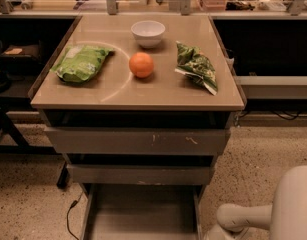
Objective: Open bottom drawer
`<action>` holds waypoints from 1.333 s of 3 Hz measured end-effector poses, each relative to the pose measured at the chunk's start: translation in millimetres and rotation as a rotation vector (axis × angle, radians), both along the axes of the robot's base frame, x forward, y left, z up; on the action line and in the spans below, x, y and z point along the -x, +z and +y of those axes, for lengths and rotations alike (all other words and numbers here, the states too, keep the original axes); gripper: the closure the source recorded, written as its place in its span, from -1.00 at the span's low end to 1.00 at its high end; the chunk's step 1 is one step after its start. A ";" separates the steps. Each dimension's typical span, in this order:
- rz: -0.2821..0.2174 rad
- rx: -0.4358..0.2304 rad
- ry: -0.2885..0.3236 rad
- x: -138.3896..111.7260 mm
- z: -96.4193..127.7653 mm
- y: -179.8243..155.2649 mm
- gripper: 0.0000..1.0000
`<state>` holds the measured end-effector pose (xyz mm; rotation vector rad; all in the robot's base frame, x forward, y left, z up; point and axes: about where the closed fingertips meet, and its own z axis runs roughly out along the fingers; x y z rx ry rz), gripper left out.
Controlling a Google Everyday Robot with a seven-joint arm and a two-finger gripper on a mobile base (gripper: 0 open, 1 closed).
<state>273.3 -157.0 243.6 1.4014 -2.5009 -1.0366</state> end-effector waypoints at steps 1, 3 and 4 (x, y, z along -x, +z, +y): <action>0.054 -0.005 -0.005 11.2 -5.6 -15.3 -1.00; 0.139 0.015 -0.049 48.5 -28.8 -15.4 -1.00; 0.139 0.015 -0.049 48.6 -28.8 -15.4 -1.00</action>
Offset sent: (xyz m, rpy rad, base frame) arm -0.0586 -0.0393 -0.0203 -0.0349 0.1621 -0.0464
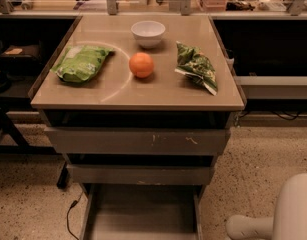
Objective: Open bottom drawer
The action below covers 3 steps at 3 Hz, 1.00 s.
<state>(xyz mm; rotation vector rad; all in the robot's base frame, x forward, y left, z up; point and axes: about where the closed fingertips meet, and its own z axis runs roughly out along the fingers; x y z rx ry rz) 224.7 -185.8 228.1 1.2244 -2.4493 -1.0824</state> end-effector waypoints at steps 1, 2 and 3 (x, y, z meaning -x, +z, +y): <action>-0.037 -0.010 -0.010 1.1 -3.1 5.7 -1.00; -0.117 0.023 -0.098 7.9 -24.1 35.9 -1.00; -0.175 0.125 -0.242 45.3 -75.1 86.5 -1.00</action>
Offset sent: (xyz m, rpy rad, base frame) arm -0.0037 -0.0833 0.1184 -0.1165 -0.2969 -0.2350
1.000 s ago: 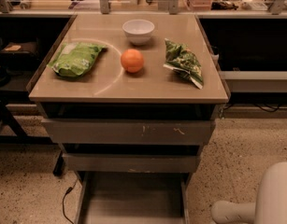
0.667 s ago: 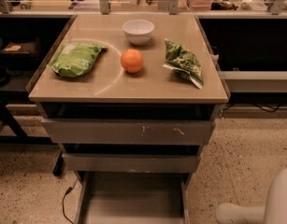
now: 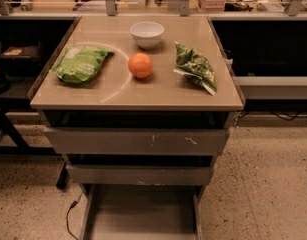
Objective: Open bottom drawer
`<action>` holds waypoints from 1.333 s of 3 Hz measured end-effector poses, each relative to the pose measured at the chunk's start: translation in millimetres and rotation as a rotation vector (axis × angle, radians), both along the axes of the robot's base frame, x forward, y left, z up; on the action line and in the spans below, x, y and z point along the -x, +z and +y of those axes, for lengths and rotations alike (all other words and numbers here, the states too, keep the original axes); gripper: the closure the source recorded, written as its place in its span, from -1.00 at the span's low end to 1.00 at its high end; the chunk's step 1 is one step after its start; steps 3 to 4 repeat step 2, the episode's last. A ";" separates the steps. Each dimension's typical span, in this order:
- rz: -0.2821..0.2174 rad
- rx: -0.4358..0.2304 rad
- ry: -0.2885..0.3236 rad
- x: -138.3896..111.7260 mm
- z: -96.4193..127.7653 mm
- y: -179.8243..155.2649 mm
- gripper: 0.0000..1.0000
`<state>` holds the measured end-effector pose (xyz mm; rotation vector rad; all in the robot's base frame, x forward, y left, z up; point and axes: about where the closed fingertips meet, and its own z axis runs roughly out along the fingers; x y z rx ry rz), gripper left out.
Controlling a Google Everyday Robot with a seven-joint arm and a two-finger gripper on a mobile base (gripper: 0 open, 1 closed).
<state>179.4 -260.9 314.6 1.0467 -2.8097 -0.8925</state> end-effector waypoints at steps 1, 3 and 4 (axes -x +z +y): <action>-0.014 0.116 -0.172 48.8 -57.2 48.1 -1.00; -0.037 0.145 -0.192 48.6 -69.8 60.7 -1.00; -0.037 0.145 -0.192 48.6 -69.8 60.7 -1.00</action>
Offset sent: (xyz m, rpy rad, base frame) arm -0.0418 -0.0501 0.0427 -0.1017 -0.0152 -0.1500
